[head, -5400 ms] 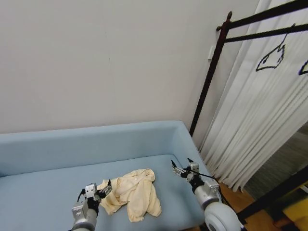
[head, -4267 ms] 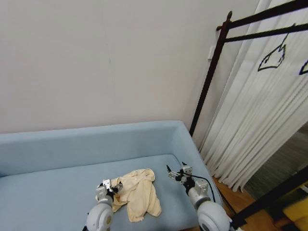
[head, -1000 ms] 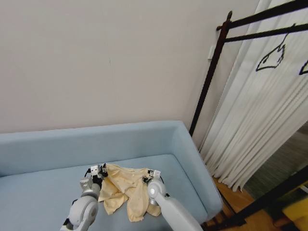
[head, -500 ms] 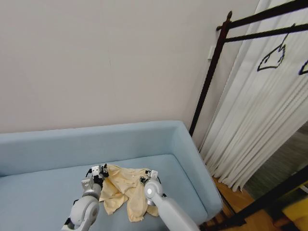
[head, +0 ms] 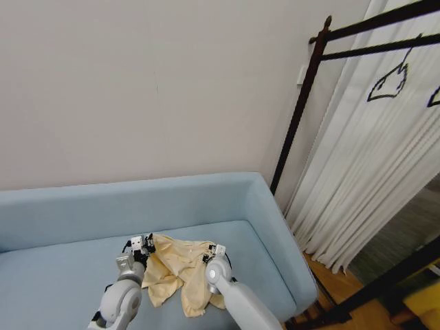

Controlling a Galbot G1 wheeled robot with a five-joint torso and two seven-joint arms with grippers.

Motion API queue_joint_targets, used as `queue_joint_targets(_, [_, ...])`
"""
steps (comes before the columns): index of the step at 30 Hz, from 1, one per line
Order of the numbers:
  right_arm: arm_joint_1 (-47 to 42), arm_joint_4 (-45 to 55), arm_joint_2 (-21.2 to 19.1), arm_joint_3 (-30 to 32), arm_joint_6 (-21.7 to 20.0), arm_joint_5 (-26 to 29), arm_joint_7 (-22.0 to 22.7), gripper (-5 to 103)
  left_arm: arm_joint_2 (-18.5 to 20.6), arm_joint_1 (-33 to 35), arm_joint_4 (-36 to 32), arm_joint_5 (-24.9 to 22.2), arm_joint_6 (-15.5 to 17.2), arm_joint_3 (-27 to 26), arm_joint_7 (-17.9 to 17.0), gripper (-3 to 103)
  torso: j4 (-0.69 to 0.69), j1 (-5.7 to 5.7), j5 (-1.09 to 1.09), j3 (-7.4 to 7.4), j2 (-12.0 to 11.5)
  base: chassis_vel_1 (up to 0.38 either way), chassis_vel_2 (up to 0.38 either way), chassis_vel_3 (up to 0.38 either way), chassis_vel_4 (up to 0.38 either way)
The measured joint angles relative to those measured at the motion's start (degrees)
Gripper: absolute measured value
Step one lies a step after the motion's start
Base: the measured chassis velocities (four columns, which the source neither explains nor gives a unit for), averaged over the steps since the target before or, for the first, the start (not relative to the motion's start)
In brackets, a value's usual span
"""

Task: Pick up the clothes from the sofa and hang them on the clothes hanger.

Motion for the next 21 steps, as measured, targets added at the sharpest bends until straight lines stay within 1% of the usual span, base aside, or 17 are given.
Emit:
queue_joint_targets(4, [-0.34, 0.52, -0.34, -0.18, 0.0, -0.34, -0.08, 12, 0.01, 0.05, -0.08, 0.01, 0.0, 0.0, 0.01, 1, 0.0, 0.0, 0.0, 0.0, 0.0, 0.0, 0.0, 0.0, 0.0])
queue_joint_targets(6, [-0.45, 0.66, -0.46, -0.19, 0.01, -0.38, -0.1, 12, 0.02, 0.05, -0.1, 0.02, 0.0, 0.0, 0.01, 1, 0.0, 0.0, 0.0, 0.0, 0.0, 0.0, 0.0, 0.0, 0.0])
queue_joint_targets(8, [-0.66, 0.89, -0.82, -0.23, 0.06, -0.5, -0.16, 3, 0.05, 0.05, -0.13, 0.02, 0.0, 0.01, 0.03, 1, 0.0, 0.0, 0.0, 0.0, 0.0, 0.0, 0.0, 0.0, 0.0])
queue_joint_targets(12, [-0.8, 1.61, -1.43, -0.24, 0.28, -0.78, -0.19, 0, 0.12, -0.03, -0.22, 0.02, 0.0, 0.01, 0.05, 1, 0.0, 0.0, 0.0, 0.0, 0.0, 0.0, 0.0, 0.0, 0.0])
queue_joint_targets(18, [-0.82, 3.87, -2.69, -0.06, 0.41, -0.96, -0.05, 0, 0.33, -0.12, -0.49, 0.02, 0.0, -0.01, 0.12, 1, 0.0, 0.0, 0.0, 0.0, 0.0, 0.0, 0.0, 0.0, 0.0])
queue_joint_targets(21, [-0.71, 6.76, -4.41, -0.05, 0.47, -1.81, -0.03, 0, 0.65, -0.06, -0.78, -0.02, -0.17, -0.28, 0.31, 1, 0.0, 0.0, 0.01, 0.0, 0.0, 0.0, 0.0, 0.0, 0.0])
